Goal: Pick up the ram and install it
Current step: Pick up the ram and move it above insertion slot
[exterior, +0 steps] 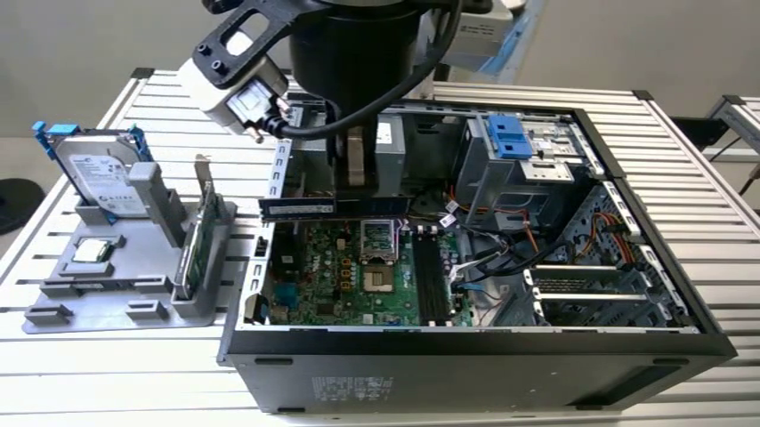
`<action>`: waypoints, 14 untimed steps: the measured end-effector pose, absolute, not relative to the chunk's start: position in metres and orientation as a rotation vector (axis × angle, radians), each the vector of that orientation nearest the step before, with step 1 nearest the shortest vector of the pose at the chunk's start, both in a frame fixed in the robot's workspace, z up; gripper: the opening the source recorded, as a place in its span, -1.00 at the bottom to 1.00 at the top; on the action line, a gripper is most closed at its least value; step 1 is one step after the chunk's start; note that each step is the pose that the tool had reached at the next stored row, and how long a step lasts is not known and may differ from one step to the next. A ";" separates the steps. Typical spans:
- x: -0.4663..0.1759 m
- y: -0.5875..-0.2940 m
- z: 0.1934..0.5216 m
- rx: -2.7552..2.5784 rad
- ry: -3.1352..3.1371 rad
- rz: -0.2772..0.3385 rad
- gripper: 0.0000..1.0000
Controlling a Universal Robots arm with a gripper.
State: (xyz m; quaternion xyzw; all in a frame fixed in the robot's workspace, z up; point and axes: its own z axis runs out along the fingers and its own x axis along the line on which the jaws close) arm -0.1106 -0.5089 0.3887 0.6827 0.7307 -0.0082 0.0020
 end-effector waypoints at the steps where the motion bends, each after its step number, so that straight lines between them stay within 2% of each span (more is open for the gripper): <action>1: -0.109 -0.509 0.389 2.143 2.292 -0.025 -1.00; 14: -0.085 -0.509 0.389 2.168 2.268 -0.026 -1.00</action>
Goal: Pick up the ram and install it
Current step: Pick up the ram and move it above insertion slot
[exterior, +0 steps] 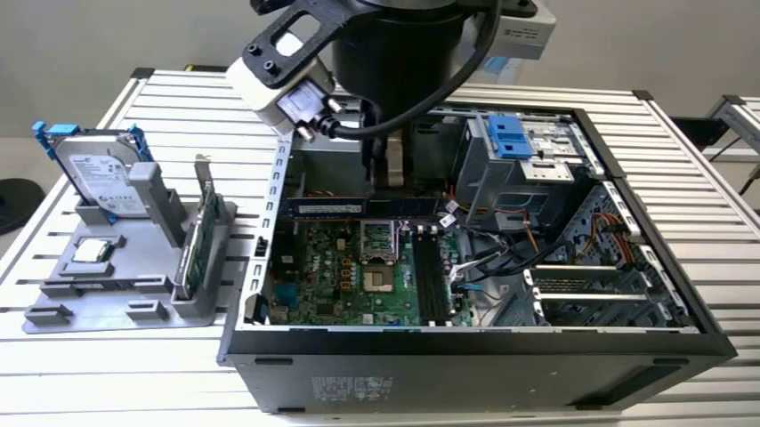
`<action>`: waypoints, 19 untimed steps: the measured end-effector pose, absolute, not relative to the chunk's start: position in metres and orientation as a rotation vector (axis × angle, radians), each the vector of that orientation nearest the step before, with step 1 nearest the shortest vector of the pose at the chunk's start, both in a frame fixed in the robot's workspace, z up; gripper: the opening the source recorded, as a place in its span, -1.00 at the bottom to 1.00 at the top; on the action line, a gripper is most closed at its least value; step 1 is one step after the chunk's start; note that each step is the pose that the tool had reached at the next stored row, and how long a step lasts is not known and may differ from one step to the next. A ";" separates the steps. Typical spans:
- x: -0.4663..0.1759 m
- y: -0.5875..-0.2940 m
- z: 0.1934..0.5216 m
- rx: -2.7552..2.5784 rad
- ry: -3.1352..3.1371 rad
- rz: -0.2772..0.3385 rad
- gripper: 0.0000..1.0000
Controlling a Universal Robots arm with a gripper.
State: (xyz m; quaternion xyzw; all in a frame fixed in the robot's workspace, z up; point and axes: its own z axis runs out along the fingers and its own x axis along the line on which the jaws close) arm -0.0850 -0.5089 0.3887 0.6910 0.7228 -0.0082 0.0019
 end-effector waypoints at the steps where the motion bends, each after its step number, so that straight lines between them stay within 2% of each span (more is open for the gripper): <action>1: -0.082 -0.509 0.389 2.169 2.267 -0.026 -1.00; 19: -0.032 -0.509 0.389 2.193 2.244 -0.026 -1.00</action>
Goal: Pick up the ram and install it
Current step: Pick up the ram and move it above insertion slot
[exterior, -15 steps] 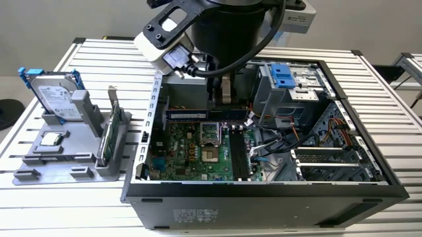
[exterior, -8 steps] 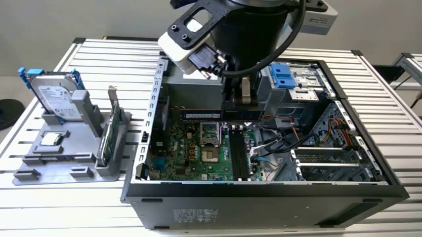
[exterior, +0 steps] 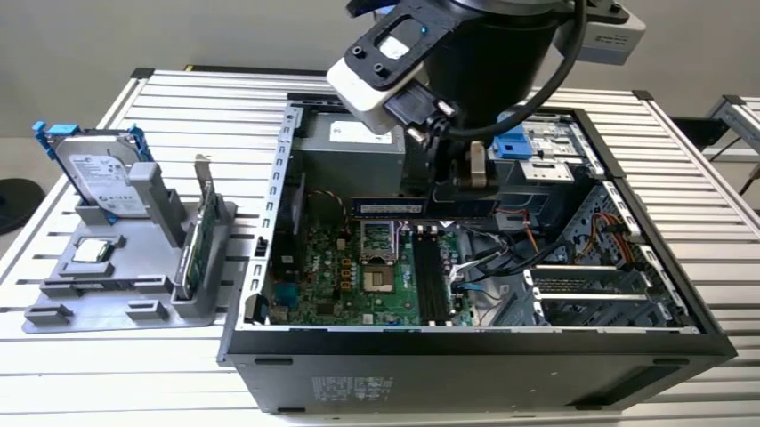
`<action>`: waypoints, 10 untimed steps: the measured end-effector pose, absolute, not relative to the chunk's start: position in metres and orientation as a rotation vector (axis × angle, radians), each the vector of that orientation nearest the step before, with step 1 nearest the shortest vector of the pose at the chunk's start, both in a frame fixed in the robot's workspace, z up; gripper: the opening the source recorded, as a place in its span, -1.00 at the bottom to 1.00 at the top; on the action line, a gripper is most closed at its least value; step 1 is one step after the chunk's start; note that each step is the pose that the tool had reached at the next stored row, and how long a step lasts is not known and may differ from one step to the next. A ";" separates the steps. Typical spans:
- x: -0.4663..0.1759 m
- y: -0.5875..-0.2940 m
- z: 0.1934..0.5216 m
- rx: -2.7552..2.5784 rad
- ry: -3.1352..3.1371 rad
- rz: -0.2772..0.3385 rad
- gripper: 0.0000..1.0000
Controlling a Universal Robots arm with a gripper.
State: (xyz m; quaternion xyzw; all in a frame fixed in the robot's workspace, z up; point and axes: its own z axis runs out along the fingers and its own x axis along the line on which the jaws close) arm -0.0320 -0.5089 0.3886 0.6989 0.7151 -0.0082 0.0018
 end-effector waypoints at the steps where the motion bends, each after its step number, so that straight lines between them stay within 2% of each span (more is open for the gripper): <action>1: -0.030 -0.509 0.389 2.194 2.244 -0.026 -1.00; 10: -0.008 -0.509 0.389 2.198 2.240 -0.026 -1.00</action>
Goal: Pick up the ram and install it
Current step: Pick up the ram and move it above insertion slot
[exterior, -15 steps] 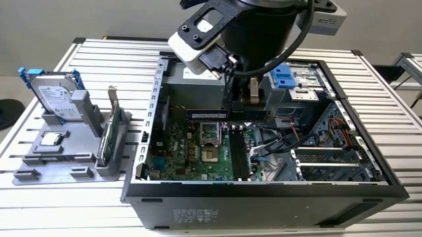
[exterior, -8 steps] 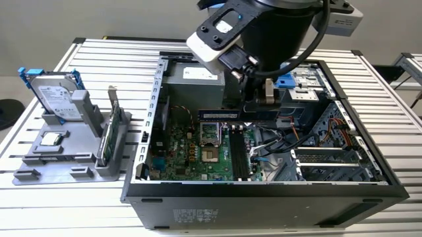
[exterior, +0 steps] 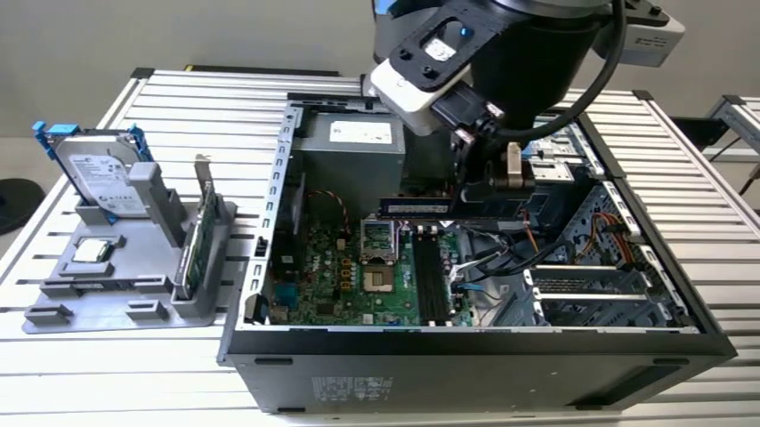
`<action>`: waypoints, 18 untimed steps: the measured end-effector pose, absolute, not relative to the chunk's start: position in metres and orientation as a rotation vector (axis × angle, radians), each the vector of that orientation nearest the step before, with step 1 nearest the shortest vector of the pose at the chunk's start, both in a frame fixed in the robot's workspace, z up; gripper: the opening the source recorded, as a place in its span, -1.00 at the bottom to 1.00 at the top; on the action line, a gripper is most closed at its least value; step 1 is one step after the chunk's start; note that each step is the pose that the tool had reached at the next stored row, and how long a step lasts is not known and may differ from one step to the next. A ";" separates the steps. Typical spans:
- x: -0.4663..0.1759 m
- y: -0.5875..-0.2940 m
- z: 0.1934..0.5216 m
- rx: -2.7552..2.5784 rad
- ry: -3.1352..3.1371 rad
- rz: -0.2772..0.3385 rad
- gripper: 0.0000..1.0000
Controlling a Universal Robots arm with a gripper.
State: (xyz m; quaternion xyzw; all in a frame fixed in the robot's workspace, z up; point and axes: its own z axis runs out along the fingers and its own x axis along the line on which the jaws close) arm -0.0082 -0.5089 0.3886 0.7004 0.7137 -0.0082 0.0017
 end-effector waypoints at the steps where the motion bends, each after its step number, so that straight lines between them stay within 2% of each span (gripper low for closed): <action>1: -0.006 -0.509 0.389 2.198 2.240 -0.026 -1.00; 18: 0.029 -0.509 0.389 2.203 2.235 -0.026 -1.00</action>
